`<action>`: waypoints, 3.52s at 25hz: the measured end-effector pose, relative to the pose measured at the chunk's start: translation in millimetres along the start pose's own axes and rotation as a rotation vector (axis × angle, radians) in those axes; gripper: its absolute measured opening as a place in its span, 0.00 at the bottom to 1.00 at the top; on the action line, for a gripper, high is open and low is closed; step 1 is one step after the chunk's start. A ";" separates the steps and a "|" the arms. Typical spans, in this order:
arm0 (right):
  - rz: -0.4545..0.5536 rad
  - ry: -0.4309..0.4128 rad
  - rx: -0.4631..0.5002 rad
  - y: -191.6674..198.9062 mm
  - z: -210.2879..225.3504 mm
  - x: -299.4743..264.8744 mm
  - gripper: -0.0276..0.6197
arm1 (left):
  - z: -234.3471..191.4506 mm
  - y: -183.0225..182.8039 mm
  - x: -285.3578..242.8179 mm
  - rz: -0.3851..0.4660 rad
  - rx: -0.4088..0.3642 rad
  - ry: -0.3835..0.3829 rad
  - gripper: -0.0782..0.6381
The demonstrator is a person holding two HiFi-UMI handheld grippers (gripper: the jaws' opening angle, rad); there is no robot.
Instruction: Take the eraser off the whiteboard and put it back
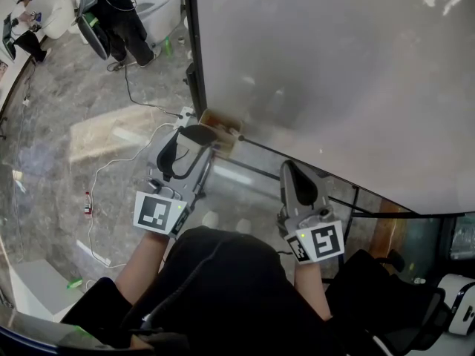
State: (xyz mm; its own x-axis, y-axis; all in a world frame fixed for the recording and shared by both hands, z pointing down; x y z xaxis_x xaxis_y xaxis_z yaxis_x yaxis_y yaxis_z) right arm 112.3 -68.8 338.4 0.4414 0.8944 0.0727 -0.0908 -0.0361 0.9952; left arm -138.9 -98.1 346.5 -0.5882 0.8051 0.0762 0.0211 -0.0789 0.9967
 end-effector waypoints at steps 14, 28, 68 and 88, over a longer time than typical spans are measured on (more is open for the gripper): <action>-0.005 0.003 -0.009 3.5 5.3 -4.0 0.06 | -0.7 11.0 -10.4 -0.029 0.007 0.003 0.48; -0.034 0.014 -0.007 9.6 9.1 -3.9 0.06 | -2.1 39.9 -20.7 -0.097 0.030 0.001 0.49; -0.094 0.014 -0.003 28.7 -0.8 -9.9 0.06 | 6.0 118.4 -56.1 -0.246 0.000 0.044 0.49; -0.121 -0.001 0.012 33.3 -5.9 -20.9 0.06 | 5.9 138.5 -61.9 -0.268 -0.006 0.043 0.49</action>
State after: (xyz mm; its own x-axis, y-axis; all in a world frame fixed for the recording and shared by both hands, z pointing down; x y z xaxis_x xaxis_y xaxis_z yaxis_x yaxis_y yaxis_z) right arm 94.8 -86.0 369.6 0.4496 0.8919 -0.0480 -0.0260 0.0668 0.9974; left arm -94.8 -155.4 479.9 -0.6058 0.7722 -0.1914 -0.1448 0.1296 0.9809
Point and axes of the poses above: the fingertips, and each gripper's own axes: x backward along the fingers, z to its right, y out of its underside, the point moved 7 cm from there along x, backward along the fingers, and after that the axes turned 9 degrees about y, right-handed, at the moved point
